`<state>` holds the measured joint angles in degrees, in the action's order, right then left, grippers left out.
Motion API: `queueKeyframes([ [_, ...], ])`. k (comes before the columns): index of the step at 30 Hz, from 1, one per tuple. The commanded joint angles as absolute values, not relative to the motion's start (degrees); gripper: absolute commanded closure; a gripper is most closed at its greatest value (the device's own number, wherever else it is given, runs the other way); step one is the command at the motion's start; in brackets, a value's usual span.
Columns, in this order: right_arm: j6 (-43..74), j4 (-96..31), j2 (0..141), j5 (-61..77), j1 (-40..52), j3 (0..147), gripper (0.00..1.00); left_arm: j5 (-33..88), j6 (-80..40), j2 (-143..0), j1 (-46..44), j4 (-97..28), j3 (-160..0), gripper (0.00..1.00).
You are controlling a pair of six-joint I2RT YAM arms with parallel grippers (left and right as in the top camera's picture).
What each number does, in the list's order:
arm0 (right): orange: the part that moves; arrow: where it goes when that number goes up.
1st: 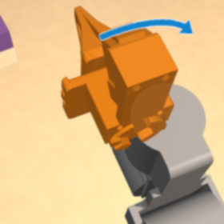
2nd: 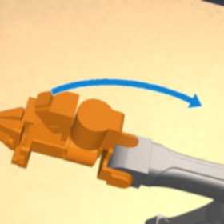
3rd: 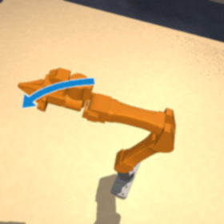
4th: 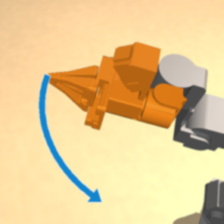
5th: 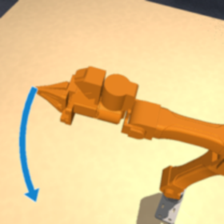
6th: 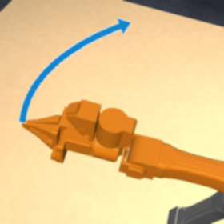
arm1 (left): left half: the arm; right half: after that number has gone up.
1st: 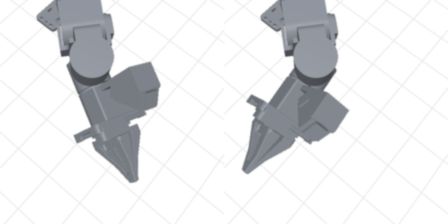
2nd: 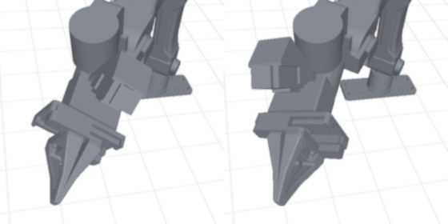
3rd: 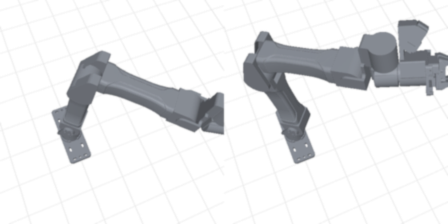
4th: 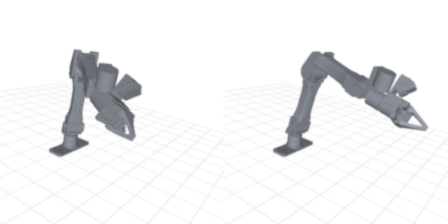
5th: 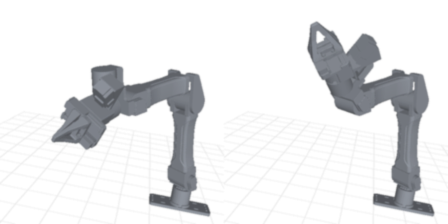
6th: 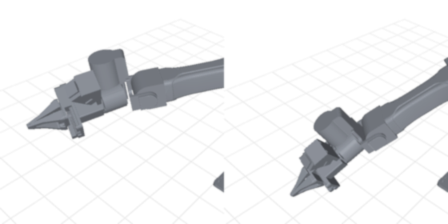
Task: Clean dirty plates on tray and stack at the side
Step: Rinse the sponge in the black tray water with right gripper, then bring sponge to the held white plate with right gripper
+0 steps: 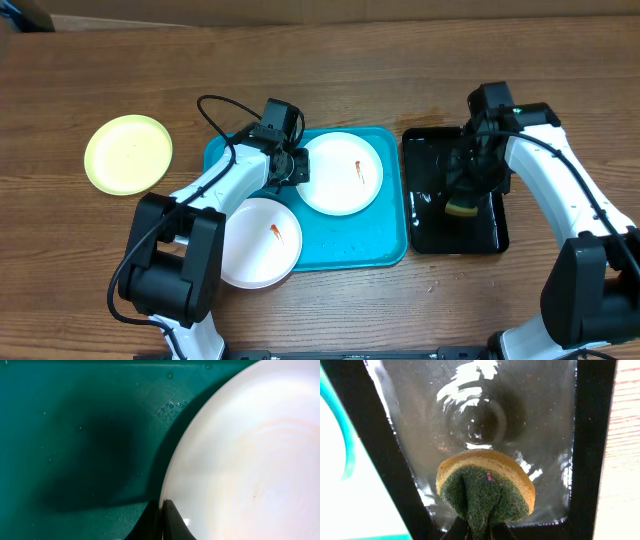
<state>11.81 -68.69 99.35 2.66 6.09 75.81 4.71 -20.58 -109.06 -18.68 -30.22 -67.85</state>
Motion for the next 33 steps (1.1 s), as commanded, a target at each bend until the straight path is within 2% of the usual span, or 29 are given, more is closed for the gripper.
queueKeyframes([
  [1,11.8,-69.1,97.6,2.2,6.3,78.5,0.96,4.5,-19.9,-110.3,-19.2,-30.9,-67.6,0.96],
  [5,11.6,-68.2,97.6,5.1,6.5,78.6,0.96,4.5,-19.9,-110.3,-19.2,-30.8,-67.6,0.96],
  [9,8.7,-65.5,97.6,15.2,8.0,78.7,0.96,4.5,-19.9,-110.3,-19.2,-30.8,-67.6,0.96],
  [14,9.0,-58.7,97.6,20.4,13.9,78.7,0.96,4.5,-19.9,-110.3,-19.2,-30.8,-67.6,0.96],
  [18,9.0,-51.7,98.0,16.7,20.6,78.7,0.96,4.5,-19.9,-110.3,-19.2,-30.7,-67.6,0.96],
  [25,9.2,-39.6,101.2,-4.0,30.5,76.2,0.96,4.6,-19.9,-110.3,-19.2,-30.7,-67.6,0.96],
  [33,9.2,-35.3,107.4,-7.7,32.8,76.1,0.96,4.5,-19.9,-110.3,-19.2,-30.7,-67.6,0.96],
])
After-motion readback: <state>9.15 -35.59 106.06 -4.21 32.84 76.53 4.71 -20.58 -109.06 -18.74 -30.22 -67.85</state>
